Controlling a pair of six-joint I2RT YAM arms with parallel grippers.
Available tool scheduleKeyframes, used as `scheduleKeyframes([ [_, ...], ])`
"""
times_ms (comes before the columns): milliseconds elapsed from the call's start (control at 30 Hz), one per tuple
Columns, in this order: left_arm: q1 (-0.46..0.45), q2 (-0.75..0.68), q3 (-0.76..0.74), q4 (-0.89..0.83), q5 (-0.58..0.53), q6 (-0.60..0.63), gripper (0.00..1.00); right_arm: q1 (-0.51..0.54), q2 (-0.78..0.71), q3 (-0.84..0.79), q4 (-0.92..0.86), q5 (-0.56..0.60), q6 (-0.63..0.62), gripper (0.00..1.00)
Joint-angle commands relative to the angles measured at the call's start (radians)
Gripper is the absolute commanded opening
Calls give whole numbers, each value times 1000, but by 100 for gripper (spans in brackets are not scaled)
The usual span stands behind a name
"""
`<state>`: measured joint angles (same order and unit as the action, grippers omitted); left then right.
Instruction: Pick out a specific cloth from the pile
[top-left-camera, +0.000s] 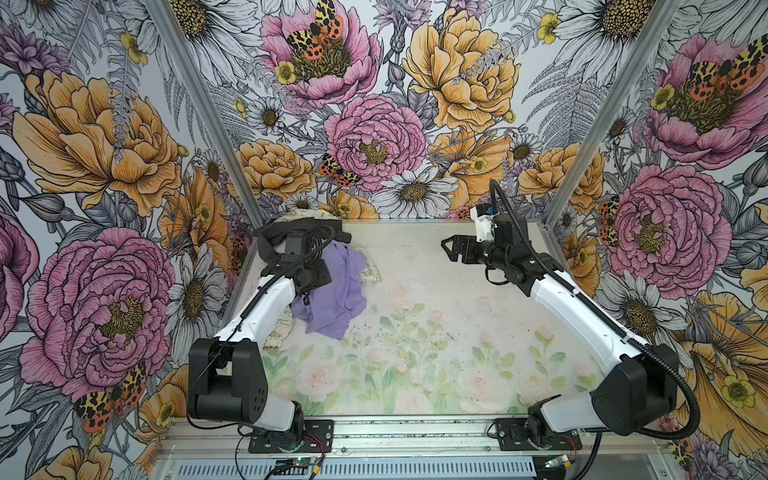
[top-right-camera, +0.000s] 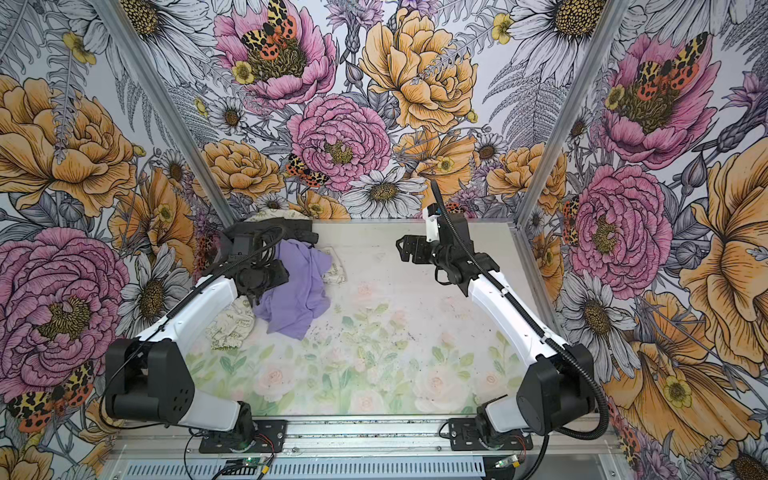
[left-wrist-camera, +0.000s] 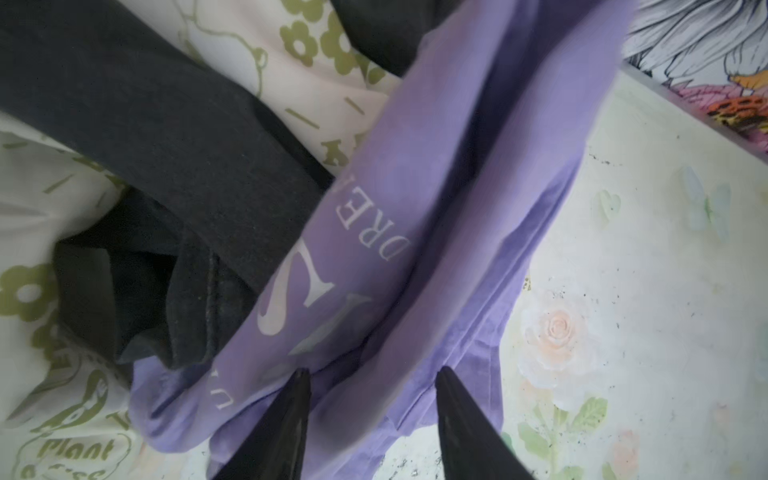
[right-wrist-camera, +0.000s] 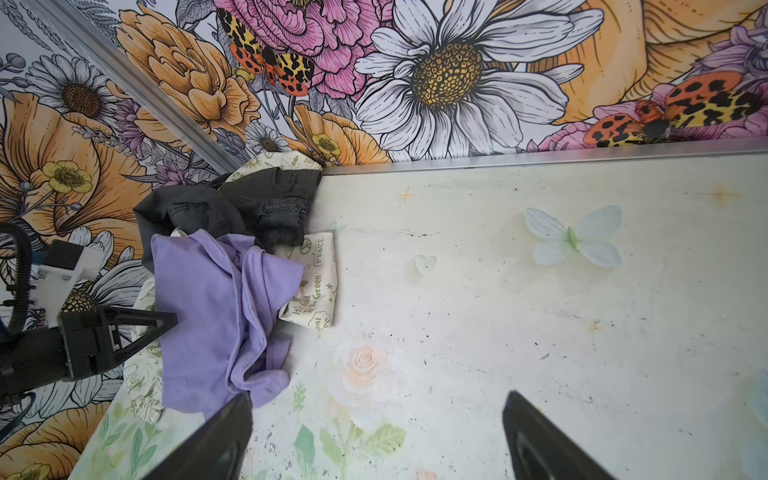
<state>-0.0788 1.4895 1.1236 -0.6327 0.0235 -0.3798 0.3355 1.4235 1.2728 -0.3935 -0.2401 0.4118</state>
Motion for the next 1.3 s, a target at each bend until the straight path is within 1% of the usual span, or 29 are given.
scheduleKeyframes([
  [0, 14, 24, 53, 7, 34, 17, 32, 9, -1, 24, 2, 14, 13, 95],
  [67, 12, 37, 68, 7, 40, 15, 25, 9, -12, 15, 2, 21, 16, 95],
  [200, 12, 53, 99, 5, 73, 11, 0, 9, -26, 1, 2, 30, 17, 95],
  [333, 2, 29, 153, 7, 105, -25, 0, 10, -31, 0, 1, 32, 18, 94],
  [533, -32, -13, 292, 8, 151, -49, 0, 35, -32, 16, 1, 37, 21, 94],
  [733, -48, -8, 416, 9, 213, -87, 0, 91, -22, 50, 1, 44, 30, 93],
  [867, -62, -12, 463, 49, 278, -97, 0, 145, 5, 101, 1, 47, 33, 93],
  [933, -68, -16, 469, 87, 320, -96, 0, 172, 24, 131, 1, 45, 32, 92],
  [1067, -75, -30, 444, 202, 438, -105, 0, 216, 81, 206, 2, 30, 32, 92],
  [1200, -79, -43, 406, 281, 496, -132, 0, 247, 140, 281, 3, 9, 36, 92],
  [1267, -83, -47, 389, 312, 506, -155, 0, 264, 170, 316, 2, 0, 36, 93],
])
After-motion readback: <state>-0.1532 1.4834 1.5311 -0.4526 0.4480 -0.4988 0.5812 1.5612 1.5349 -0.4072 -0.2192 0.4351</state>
